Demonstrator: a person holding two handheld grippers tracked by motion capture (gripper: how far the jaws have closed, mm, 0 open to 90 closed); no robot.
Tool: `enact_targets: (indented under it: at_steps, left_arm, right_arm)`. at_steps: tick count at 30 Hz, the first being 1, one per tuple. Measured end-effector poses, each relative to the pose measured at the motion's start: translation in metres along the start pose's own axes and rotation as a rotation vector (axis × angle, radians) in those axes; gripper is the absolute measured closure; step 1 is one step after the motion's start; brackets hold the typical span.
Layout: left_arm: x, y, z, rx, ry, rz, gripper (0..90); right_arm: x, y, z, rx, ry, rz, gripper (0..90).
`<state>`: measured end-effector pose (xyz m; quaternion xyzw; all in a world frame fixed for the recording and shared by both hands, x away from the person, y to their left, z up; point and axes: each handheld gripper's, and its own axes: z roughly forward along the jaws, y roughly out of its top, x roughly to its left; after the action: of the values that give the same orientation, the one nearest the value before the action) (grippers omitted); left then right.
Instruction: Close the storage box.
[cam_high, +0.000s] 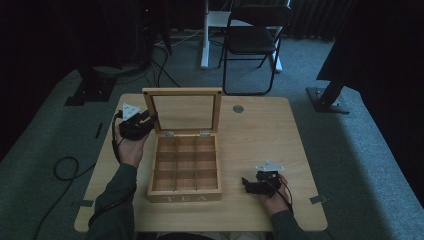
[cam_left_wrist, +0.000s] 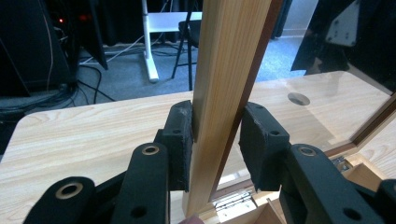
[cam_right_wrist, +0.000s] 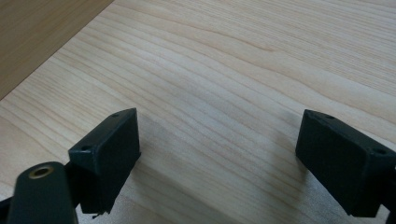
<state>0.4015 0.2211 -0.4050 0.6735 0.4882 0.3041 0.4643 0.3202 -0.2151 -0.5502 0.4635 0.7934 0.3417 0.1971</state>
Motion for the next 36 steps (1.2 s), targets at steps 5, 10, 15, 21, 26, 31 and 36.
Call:
enact_targets:
  at_steps: [5, 10, 15, 21, 26, 31, 36]
  left_arm:
    - [-0.003, -0.002, -0.004, -0.001, 0.006, 0.006, 65.0]
    - [-0.004, -0.003, -0.008, 0.006, 0.004, 0.010, 64.9]
    - [-0.005, -0.005, -0.011, 0.005, -0.001, 0.016, 64.7]
    - [-0.006, -0.009, -0.016, -0.003, -0.017, -0.014, 63.7]
    - [-0.009, -0.010, -0.021, -0.002, -0.008, -0.012, 63.5]
    - [-0.011, -0.010, -0.028, -0.020, -0.015, -0.002, 63.2]
    - [-0.011, -0.011, -0.034, -0.029, -0.030, 0.000, 62.5]
  right_arm:
    - [0.000, 0.000, 0.000, 0.000, 0.000, 0.000, 13.2]
    - [0.000, 0.000, 0.000, 0.000, 0.000, 0.000, 13.2]
    - [0.000, 0.000, 0.000, 0.000, 0.000, 0.000, 13.2]
    - [0.000, 0.000, 0.000, 0.000, -0.001, 0.000, 13.2]
    - [0.000, 0.000, 0.000, 0.000, -0.001, 0.000, 13.2]
    - [0.000, 0.000, 0.000, 0.000, -0.001, 0.000, 13.2]
    - [0.000, 0.000, 0.000, 0.000, -0.001, -0.001, 13.2]
